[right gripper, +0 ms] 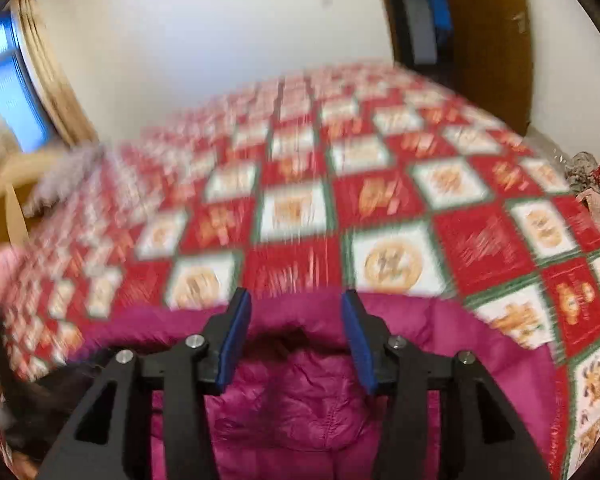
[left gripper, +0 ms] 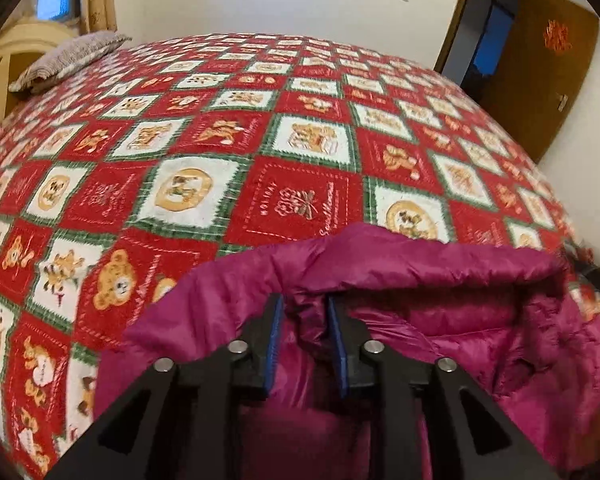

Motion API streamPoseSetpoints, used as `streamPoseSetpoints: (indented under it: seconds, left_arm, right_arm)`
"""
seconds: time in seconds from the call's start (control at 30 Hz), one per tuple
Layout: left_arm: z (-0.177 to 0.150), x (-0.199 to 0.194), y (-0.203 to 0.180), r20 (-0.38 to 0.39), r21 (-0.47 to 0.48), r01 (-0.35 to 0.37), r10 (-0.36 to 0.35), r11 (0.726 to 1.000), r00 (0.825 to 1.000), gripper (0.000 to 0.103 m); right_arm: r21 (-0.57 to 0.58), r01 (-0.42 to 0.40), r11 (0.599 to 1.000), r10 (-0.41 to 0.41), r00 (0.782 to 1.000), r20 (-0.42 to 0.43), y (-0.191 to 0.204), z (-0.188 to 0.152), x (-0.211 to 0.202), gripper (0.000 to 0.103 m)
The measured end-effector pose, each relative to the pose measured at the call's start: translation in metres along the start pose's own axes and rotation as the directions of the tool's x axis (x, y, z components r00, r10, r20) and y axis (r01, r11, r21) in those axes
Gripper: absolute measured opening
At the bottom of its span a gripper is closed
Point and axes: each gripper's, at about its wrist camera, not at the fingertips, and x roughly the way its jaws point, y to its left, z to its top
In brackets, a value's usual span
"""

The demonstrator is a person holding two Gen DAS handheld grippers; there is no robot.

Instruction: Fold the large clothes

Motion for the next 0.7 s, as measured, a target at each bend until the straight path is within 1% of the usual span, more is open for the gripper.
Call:
streamPoseSetpoints:
  seconds: [0.03,0.07,0.1,0.13,0.17,0.2,0.27,0.3,0.37,0.43,0.47,0.57,0.6,0.63,0.67,0.7]
  left_arm:
    - [0.001,-0.004,0.004,-0.003,-0.014,0.005,-0.005,1.0,1.0,0.038]
    - [0.0,-0.01,0.009,-0.006,-0.027,0.015,-0.015,1.0,1.0,0.045]
    - [-0.001,-0.019,0.017,-0.007,-0.042,0.04,-0.041,0.998,0.999,0.046]
    - [-0.001,-0.025,0.02,-0.005,-0.051,0.049,-0.049,0.997,0.999,0.047]
    - [0.0,-0.035,0.025,0.009,-0.07,0.066,-0.065,0.995,0.998,0.047]
    - [0.002,-0.041,0.024,0.029,-0.084,0.08,-0.078,0.993,0.997,0.047]
    - [0.012,-0.053,0.017,0.086,-0.1,0.112,-0.104,0.989,0.991,0.047]
    - [0.021,-0.058,0.007,0.123,-0.081,0.122,-0.112,0.989,0.986,0.047]
    - [0.032,-0.056,-0.01,0.145,-0.047,0.106,-0.098,0.993,0.985,0.048]
    - [0.041,-0.04,-0.035,0.137,-0.011,0.084,-0.081,0.996,0.987,0.049]
    - [0.042,-0.026,-0.046,0.119,0.006,0.072,-0.073,0.997,0.99,0.049]
    - [0.032,0.01,-0.06,0.056,0.04,-0.005,0.003,0.999,0.998,0.049]
    - [0.022,0.029,-0.062,0.032,0.065,-0.051,0.049,0.997,0.998,0.049]
    - [0.015,0.039,-0.06,0.02,0.078,-0.077,0.076,0.994,0.997,0.049]
    - [0.008,0.05,-0.056,0.012,0.084,-0.085,0.085,0.993,0.996,0.049]
    - [0.003,0.049,-0.053,0.046,0.075,-0.076,0.073,0.994,0.996,0.05]
  right_arm:
    - [-0.021,0.029,0.999,-0.031,0.995,-0.093,-0.001,-0.011,0.023,0.05]
    - [-0.034,0.025,0.999,-0.029,0.99,-0.137,-0.004,-0.022,0.033,0.05]
    - [-0.078,0.018,0.997,-0.024,0.997,-0.08,-0.003,-0.029,0.03,0.05]
    - [-0.129,0.026,0.991,-0.033,0.998,-0.049,0.0,-0.035,0.026,0.05]
    - [-0.183,0.045,0.982,-0.053,0.998,-0.039,0.005,-0.041,0.025,0.05]
    - [-0.211,0.059,0.976,-0.065,0.998,-0.022,0.008,-0.044,0.023,0.051]
    - [-0.228,0.069,0.971,-0.073,0.997,-0.013,0.011,-0.047,0.022,0.055]
    - [-0.233,0.073,0.97,-0.078,0.997,-0.013,0.012,-0.047,0.023,0.056]
    - [-0.244,0.085,0.966,-0.089,0.996,-0.005,0.014,-0.047,0.022,0.057]
    - [-0.25,0.089,0.964,-0.091,0.996,0.003,0.015,-0.049,0.021,0.058]
    - [-0.248,0.085,0.965,-0.088,0.996,0.002,0.015,-0.048,0.022,0.058]
    - [-0.24,0.077,0.968,-0.077,0.997,0.008,0.013,-0.049,0.023,0.059]
    - [-0.24,0.075,0.968,-0.075,0.997,0.01,0.013,-0.049,0.023,0.059]
    - [-0.239,0.071,0.968,-0.071,0.997,0.011,0.013,-0.049,0.023,0.06]
    - [-0.237,0.063,0.969,-0.062,0.998,0.01,0.013,-0.049,0.023,0.061]
    - [-0.238,0.062,0.969,-0.062,0.998,0.011,0.013,-0.049,0.023,0.062]
